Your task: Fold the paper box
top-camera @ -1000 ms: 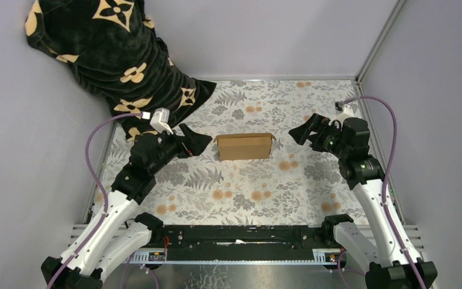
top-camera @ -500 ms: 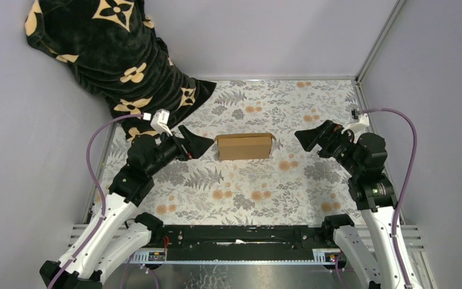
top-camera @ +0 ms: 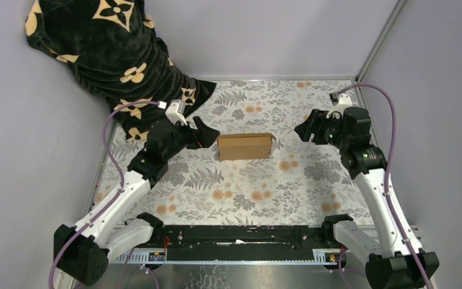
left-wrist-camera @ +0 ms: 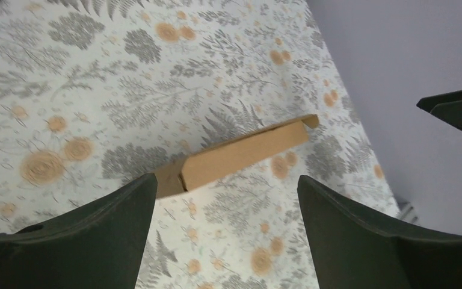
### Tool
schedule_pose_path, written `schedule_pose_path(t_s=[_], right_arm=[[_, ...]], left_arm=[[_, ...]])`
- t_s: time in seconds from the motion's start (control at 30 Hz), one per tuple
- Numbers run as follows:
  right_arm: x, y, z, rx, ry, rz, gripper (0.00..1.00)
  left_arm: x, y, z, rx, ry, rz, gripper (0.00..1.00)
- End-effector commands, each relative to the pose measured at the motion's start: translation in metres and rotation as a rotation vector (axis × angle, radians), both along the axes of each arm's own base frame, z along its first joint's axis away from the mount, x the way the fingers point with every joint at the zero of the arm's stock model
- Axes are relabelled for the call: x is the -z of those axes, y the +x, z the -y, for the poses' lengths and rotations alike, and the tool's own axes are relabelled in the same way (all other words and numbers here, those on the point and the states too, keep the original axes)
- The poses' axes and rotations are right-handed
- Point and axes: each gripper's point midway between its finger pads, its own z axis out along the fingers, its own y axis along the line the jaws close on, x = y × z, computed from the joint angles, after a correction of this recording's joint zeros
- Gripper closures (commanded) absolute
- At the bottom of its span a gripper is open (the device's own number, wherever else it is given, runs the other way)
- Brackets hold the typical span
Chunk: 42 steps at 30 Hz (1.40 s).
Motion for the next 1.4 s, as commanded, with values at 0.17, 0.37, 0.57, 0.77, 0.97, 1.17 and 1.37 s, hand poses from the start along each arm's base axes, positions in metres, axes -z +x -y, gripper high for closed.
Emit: schedule_pose_path(t_s=[0.17, 0.37, 0.57, 0.77, 0.97, 1.17, 1.37], right_arm=[[0.036, 0.034, -0.032, -0.074, -0.258, 0.073, 0.35], [0.049, 0.042, -0.041, -0.086, -0.305, 0.117, 0.42], [0.056, 0.054, -0.051, -0.129, -0.320, 0.104, 0.54], [0.062, 0.051, -0.071, -0.239, -0.285, 0.112, 0.59], [0.060, 0.044, -0.078, -0.280, -0.261, 0.129, 0.60], [0.059, 0.041, -0.084, -0.312, -0.250, 0.123, 0.62], [0.058, 0.040, -0.082, -0.313, -0.276, 0.143, 0.61]], left_arm=[[-0.026, 0.058, -0.014, -0.123, 0.142, 0.267, 0.29], [-0.030, 0.066, -0.010, -0.121, 0.178, 0.303, 0.44], [-0.021, 0.068, -0.001, -0.068, 0.211, 0.283, 0.71], [-0.010, 0.066, 0.005, -0.025, 0.239, 0.272, 0.89], [0.001, 0.063, 0.012, 0.008, 0.265, 0.265, 0.93], [-0.004, 0.057, 0.019, 0.033, 0.271, 0.279, 0.89], [-0.003, 0.053, 0.029, 0.065, 0.273, 0.273, 0.81]])
